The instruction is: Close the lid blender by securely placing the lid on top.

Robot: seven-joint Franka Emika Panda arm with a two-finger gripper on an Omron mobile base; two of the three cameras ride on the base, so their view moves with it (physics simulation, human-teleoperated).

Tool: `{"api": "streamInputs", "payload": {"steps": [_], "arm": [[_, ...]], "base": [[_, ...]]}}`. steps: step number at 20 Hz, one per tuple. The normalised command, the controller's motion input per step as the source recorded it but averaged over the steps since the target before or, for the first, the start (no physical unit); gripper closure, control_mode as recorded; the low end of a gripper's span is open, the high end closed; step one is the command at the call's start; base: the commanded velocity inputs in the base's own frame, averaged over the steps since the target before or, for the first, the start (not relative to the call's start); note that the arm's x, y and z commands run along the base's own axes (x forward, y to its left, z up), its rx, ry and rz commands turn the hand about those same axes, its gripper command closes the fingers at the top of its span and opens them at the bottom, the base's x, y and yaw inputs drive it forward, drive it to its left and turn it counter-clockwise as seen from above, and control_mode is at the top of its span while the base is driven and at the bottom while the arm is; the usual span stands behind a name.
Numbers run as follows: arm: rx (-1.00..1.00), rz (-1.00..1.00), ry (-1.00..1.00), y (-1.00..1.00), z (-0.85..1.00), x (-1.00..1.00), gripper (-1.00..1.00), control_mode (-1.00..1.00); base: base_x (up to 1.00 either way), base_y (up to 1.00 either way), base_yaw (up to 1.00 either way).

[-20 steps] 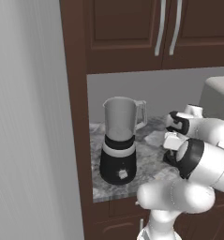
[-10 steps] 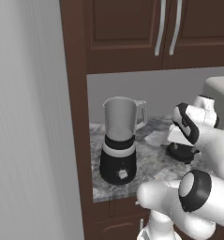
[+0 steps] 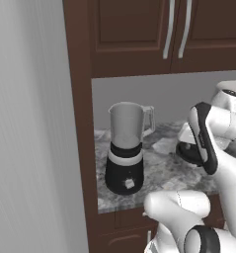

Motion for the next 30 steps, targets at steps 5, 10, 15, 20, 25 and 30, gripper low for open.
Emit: {"api": "streamInputs", "payload": {"steps": [5, 10, 15, 20, 25, 30], "arm": [[-0.01, 0.0, -0.15, 0.33, 0.99, -0.24, 1.0, -1.0], [0.0, 0.0, -0.12, 0.33, 0.91, -0.14, 1.0, -1.0], [0.0, 0.0, -0.07, 0.34, 0.93, -0.07, 1.0, -1.0], [0.0, 0.0, -0.06, 0.49, 0.8, -0.05, 1.0, -1.0], [0.0, -0.02, -0.06, 0.78, 0.23, 0.0, 1.0, -1.0], [0.01, -0.01, -0.12, 0.66, 0.0, 0.01, 1.0, -1.0]], "base": [[0.0, 0.0, 0.0], [0.0, 0.0, 0.0], [0.0, 0.0, 0.0], [0.0, 0.0, 0.0], [0.0, 0.0, 0.0], [0.0, 0.0, 0.0]]}}
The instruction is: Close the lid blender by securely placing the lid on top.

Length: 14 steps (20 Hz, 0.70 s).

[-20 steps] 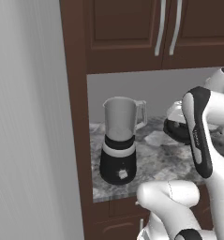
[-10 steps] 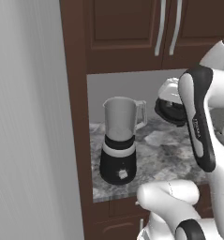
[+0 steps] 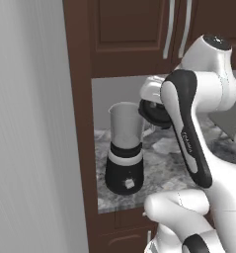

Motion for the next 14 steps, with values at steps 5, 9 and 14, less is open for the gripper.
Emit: {"api": "streamInputs", "payload": {"steps": [5, 9, 14], "arm": [[0.03, 0.0, -0.07, 0.38, 0.06, 0.08, 1.0, -1.0], [0.04, 0.0, 0.0, 0.27, 0.1, 0.23, 1.0, -1.0], [0.04, -0.04, 0.01, 0.11, 0.05, 0.4, 1.0, -1.0]], "base": [[0.0, 0.0, 0.0], [0.0, 0.0, 0.0], [0.0, 0.0, 0.0]]}}
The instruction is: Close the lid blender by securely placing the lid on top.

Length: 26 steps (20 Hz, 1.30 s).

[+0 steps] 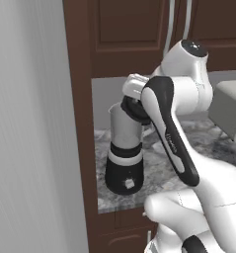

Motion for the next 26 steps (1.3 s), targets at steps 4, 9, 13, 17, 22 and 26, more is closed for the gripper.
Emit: {"api": "streamInputs", "payload": {"steps": [4, 9, 13, 17, 22, 26], "arm": [[0.01, -0.01, 0.02, 0.0, 0.0, 0.41, 1.0, -1.0], [0.0, 0.0, 0.03, 0.07, 0.01, 0.28, 1.0, -1.0], [0.0, 0.0, 0.07, 0.21, 0.0, 0.2, 1.0, -1.0], [0.0, 0.0, 0.07, 0.2, 0.0, 0.3, 1.0, -1.0], [0.0, 0.0, 0.05, 0.17, 0.0, 0.33, 1.0, -1.0], [0.0, 0.0, 0.08, 0.12, 0.0, 0.23, 1.0, -1.0]], "base": [[0.0, 0.0, 0.0], [0.0, 0.0, 0.0], [0.0, 0.0, 0.0], [0.0, 0.0, 0.0], [0.0, 0.0, 0.0], [0.0, 0.0, 0.0]]}}
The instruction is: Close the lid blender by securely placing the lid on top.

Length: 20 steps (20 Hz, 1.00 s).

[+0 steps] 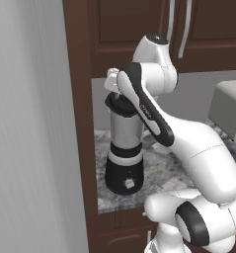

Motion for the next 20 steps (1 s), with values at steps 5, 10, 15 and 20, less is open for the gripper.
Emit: {"api": "streamInputs", "payload": {"steps": [5, 10, 15, 20], "arm": [[0.0, -0.02, 0.06, 0.0, 0.0, 0.03, 1.0, -1.0], [0.0, -0.05, 0.1, 0.0, 0.0, -0.05, 1.0, -1.0], [-0.01, -0.02, 0.13, -0.02, 0.0, -0.01, 1.0, -1.0], [-0.01, -0.02, 0.0, -0.12, 0.15, -0.03, 1.0, -1.0]], "base": [[0.0, 0.0, 0.0], [0.0, 0.0, 0.0], [0.0, 0.0, 0.0], [0.0, 0.0, 0.0]]}}
